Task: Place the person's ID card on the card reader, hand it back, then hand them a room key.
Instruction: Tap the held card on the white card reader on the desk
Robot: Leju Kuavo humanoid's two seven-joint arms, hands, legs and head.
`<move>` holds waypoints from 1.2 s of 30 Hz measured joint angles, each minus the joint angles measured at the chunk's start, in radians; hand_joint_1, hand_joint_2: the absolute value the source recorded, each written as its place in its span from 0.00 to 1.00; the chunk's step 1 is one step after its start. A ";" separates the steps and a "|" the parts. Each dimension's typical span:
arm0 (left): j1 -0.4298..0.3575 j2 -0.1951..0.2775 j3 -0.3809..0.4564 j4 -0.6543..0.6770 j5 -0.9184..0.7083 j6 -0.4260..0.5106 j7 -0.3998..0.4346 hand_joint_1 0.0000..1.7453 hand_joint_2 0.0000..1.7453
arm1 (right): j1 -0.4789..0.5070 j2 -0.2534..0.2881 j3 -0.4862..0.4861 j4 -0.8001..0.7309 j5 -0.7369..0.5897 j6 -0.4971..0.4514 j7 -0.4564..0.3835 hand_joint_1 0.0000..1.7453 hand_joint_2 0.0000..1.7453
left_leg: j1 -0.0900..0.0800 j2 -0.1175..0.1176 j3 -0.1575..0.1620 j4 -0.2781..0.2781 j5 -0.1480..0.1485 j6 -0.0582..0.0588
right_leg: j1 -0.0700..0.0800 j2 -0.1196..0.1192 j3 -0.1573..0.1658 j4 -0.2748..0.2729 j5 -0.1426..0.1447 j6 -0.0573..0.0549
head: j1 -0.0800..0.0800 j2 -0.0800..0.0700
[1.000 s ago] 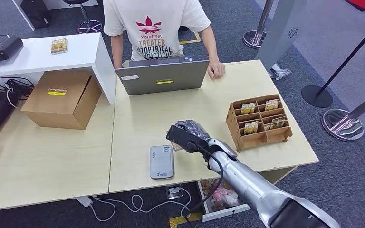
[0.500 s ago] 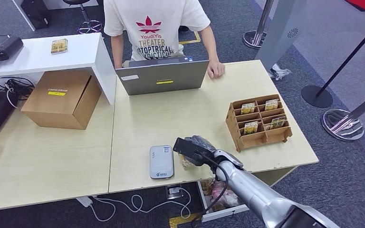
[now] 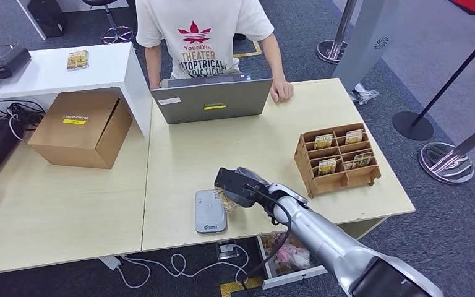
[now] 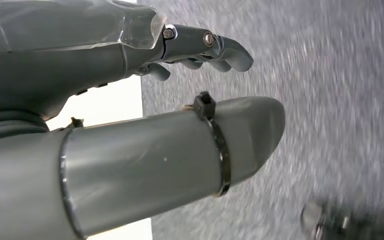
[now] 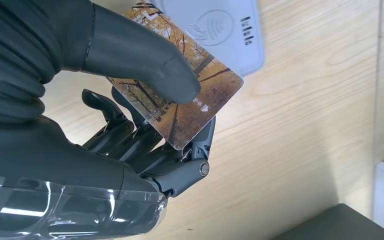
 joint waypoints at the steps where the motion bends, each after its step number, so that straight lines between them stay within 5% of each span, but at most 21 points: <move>1: -0.001 -0.009 0.000 0.000 0.002 0.025 0.000 0.00 0.00 | -0.003 0.000 0.000 -0.003 -0.002 0.004 -0.003 1.00 1.00 | 0.000 0.000 0.000 0.000 0.000 0.000 | 0.000 0.000 0.000 0.000 0.000 0.000 | 0.000 0.000; 8: -0.006 -0.041 0.000 0.000 0.003 0.034 -0.006 0.00 0.00 | -0.012 -0.001 0.001 -0.022 -0.012 0.017 0.002 1.00 1.00 | 0.000 0.000 0.000 0.000 0.000 0.000 | 0.000 0.000 0.000 0.000 0.000 0.000 | 0.000 0.000; 14: -0.006 -0.010 0.000 0.000 -0.004 -0.076 -0.007 0.00 0.00 | -0.006 0.009 0.017 -0.024 -0.011 0.013 0.027 1.00 1.00 | 0.001 0.000 0.000 0.000 0.000 0.000 | 0.000 0.000 0.000 0.000 0.000 0.000 | 0.000 0.000; 36: -0.006 0.008 0.000 0.000 -0.018 -0.093 -0.013 0.00 0.00 | 0.021 0.074 0.051 -0.023 -0.010 0.004 0.036 1.00 1.00 | 0.000 0.000 0.000 0.000 0.000 0.000 | 0.000 0.000 0.000 0.000 0.000 0.000 | 0.000 0.000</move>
